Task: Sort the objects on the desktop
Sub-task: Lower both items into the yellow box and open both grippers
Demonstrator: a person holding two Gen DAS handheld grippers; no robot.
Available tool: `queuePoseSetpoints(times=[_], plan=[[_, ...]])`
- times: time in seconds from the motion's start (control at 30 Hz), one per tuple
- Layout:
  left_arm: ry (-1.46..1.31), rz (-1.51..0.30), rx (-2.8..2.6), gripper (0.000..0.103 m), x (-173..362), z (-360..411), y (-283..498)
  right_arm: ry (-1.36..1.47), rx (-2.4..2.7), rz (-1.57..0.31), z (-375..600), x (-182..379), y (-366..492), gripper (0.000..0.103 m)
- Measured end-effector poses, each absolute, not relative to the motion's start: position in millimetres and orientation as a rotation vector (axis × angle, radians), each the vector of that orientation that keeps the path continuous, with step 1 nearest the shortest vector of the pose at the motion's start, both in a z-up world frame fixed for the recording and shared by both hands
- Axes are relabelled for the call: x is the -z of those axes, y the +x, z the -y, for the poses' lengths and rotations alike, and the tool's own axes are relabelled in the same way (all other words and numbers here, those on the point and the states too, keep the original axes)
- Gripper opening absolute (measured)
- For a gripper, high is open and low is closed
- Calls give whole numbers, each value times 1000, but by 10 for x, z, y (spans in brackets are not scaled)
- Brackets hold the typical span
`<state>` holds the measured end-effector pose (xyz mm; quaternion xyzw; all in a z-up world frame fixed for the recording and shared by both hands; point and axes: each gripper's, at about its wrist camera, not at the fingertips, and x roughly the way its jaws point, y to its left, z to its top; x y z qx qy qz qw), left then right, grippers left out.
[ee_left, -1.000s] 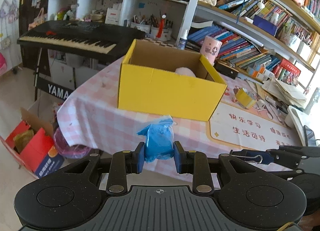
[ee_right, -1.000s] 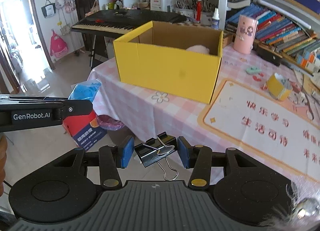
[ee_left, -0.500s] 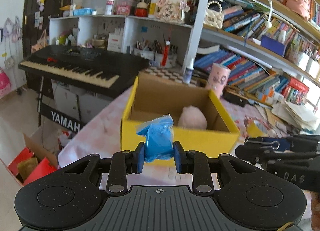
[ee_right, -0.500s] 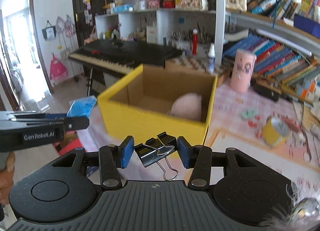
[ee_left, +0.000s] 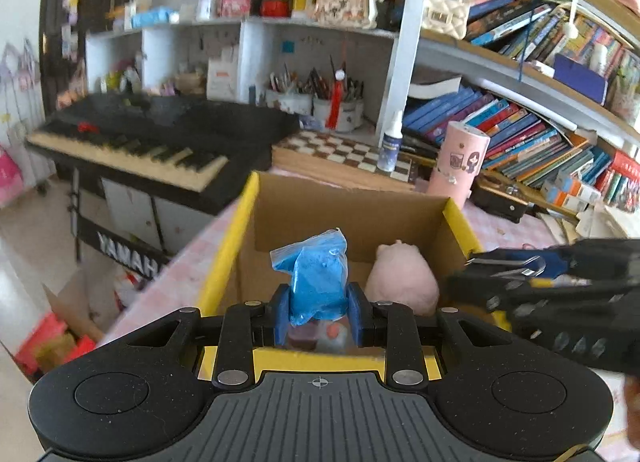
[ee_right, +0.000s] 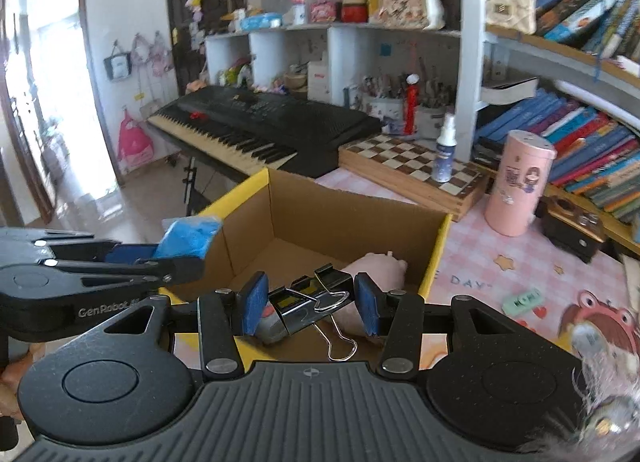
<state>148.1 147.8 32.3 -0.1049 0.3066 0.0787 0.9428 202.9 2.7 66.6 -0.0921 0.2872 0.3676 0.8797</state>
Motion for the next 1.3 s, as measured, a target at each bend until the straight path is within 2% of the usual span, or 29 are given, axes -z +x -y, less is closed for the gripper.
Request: queuePoseSetpoints(times=[0.13,0.4,0.63,0.77,1.13,1.23,1.3], plan=[[-263,-683,-155,28,-223,-1505,1725,-256,-815,-653,-157,-542,2306,45],[-279,-778,-150,28,-73,-1529,2148,-335,-934,-878,-354,-205,2743,45],[-284,-880,-144,28,76,-1563,2461,-609,-981,-825,-539,-123,2829,45],[-269,-911,-140,28,143,-1509,2548,-785,-1031,-734,-556,-53,2689,45],[-195,-926,-128,31,173,-1368,2606,-786,-1043,-734,-558,-43,2761,47],[-159,-881,-132,36,86,-1334,2523,-732,-1035,-707,-496,-129,2749,54],[-151,-821,-132,38,-11,-1320,2416,-684,-1014,-672,-418,-234,2714,55]])
